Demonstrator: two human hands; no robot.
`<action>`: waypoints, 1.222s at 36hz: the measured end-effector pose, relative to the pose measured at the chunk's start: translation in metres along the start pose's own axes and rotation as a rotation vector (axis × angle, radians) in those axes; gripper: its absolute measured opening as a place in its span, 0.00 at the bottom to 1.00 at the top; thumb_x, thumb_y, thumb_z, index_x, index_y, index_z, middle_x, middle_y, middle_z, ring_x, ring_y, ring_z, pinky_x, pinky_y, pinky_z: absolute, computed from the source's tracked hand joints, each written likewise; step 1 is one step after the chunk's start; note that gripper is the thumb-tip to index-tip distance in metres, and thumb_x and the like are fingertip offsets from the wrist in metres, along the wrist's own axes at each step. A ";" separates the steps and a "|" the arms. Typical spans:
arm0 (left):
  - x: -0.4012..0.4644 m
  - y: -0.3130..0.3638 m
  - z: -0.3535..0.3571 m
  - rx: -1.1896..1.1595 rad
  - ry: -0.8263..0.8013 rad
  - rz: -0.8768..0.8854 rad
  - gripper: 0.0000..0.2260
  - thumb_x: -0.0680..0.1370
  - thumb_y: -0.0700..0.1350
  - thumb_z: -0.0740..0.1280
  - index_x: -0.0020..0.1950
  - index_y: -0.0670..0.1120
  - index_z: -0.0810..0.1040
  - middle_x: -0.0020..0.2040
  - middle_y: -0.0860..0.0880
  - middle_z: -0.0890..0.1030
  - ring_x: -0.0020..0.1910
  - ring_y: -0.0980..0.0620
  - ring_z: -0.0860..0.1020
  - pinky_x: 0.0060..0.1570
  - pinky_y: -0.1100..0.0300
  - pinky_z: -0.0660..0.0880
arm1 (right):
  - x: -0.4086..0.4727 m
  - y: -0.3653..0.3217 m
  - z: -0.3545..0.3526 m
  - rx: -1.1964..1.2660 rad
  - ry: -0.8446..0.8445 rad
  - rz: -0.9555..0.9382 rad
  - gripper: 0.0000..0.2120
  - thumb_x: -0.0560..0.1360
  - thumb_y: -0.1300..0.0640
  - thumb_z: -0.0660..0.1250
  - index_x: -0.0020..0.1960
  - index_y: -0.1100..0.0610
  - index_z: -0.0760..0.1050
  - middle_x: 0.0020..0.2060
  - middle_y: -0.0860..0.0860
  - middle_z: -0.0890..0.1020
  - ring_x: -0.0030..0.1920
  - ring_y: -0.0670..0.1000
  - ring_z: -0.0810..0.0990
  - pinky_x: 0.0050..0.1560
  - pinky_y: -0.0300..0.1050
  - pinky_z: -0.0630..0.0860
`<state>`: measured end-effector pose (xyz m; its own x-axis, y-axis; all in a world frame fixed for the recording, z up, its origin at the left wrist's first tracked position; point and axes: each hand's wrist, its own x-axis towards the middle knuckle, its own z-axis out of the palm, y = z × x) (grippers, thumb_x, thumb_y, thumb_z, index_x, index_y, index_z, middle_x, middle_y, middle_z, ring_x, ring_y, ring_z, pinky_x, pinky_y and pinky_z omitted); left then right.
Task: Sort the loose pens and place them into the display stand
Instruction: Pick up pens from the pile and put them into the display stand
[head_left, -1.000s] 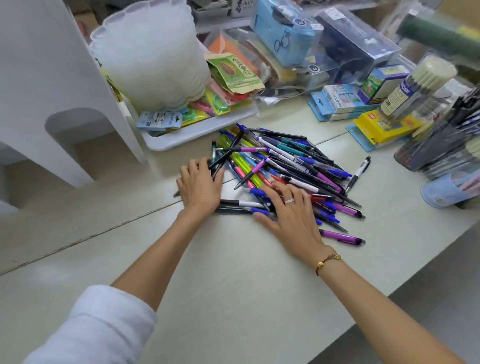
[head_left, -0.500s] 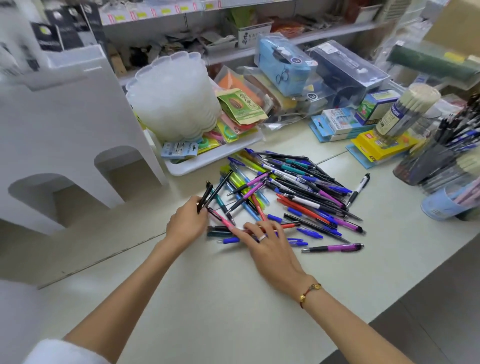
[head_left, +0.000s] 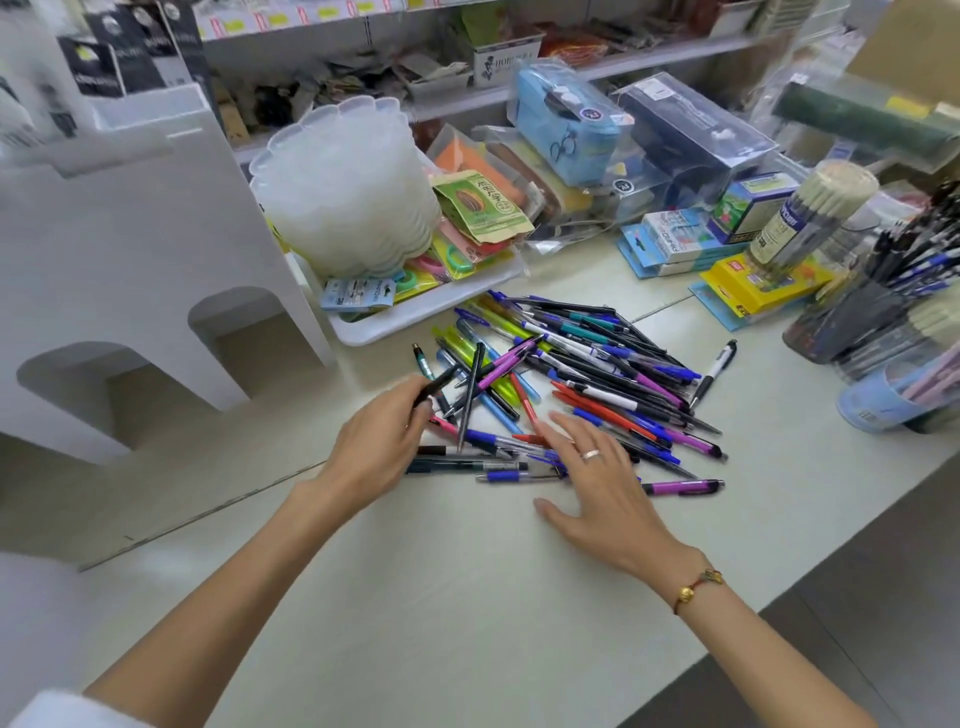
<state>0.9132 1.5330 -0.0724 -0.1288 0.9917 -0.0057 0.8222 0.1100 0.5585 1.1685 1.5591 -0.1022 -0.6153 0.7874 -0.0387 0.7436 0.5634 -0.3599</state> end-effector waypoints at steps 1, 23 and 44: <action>0.000 0.001 0.002 -0.001 -0.019 0.046 0.07 0.83 0.47 0.56 0.57 0.52 0.73 0.47 0.54 0.76 0.46 0.51 0.73 0.43 0.54 0.70 | -0.004 0.002 0.000 -0.006 0.028 0.047 0.36 0.76 0.47 0.65 0.78 0.48 0.49 0.76 0.47 0.55 0.76 0.49 0.51 0.75 0.43 0.45; -0.011 -0.003 0.022 0.457 -0.244 0.261 0.53 0.61 0.81 0.55 0.78 0.53 0.53 0.73 0.50 0.63 0.70 0.48 0.63 0.69 0.52 0.61 | -0.006 0.000 0.025 -0.141 0.215 0.262 0.21 0.81 0.51 0.58 0.74 0.50 0.65 0.64 0.54 0.75 0.65 0.56 0.72 0.62 0.53 0.70; 0.023 0.060 0.051 0.994 -0.390 0.081 0.15 0.81 0.41 0.58 0.67 0.38 0.64 0.62 0.41 0.72 0.59 0.44 0.76 0.54 0.52 0.78 | 0.028 -0.023 0.017 -0.116 0.085 0.320 0.19 0.82 0.52 0.53 0.72 0.53 0.64 0.64 0.52 0.69 0.63 0.53 0.67 0.62 0.47 0.64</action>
<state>0.9879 1.5662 -0.0816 -0.0121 0.9320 -0.3623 0.9260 -0.1262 -0.3557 1.1299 1.5646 -0.1107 -0.3259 0.9440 -0.0525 0.9231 0.3057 -0.2335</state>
